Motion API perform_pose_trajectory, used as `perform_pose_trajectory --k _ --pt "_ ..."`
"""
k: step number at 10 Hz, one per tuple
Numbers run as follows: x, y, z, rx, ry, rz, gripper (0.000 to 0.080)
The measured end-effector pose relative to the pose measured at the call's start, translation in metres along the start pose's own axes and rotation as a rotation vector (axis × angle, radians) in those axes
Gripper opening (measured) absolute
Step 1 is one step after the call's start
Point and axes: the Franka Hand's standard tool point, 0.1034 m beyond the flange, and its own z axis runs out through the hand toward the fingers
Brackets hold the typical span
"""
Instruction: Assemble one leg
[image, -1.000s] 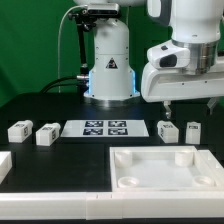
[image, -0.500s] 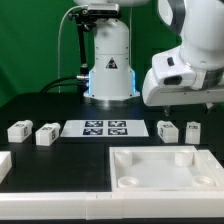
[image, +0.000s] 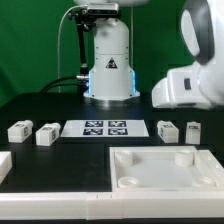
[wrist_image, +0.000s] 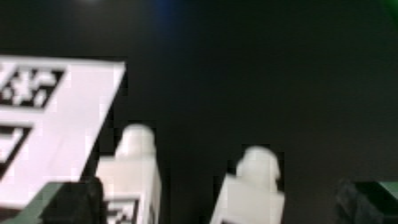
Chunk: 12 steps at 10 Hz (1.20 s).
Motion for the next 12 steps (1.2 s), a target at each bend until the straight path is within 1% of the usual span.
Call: perform_pose_trajectory --k 2,3,4,7,8,9,10,11,12 --pt "0.010 -0.005 0.007 0.002 0.023 -0.003 0.0649" --pt "0.018 -0.008 0.011 0.005 0.035 -0.005 0.0649" --pt "0.023 -0.008 0.012 0.009 0.052 -0.004 0.0649" --pt "0.023 -0.008 0.011 0.010 0.055 -0.007 0.0649" --pt "0.022 -0.009 0.009 0.011 0.076 0.025 0.0649" --pt "0.025 -0.010 0.013 0.016 0.116 0.043 0.0649" --pt "0.030 -0.011 0.020 0.022 0.142 0.048 0.0649" --pt "0.033 -0.010 0.025 0.024 0.143 0.048 0.0649" --pt "0.037 -0.010 0.026 0.028 0.150 0.046 0.0649"
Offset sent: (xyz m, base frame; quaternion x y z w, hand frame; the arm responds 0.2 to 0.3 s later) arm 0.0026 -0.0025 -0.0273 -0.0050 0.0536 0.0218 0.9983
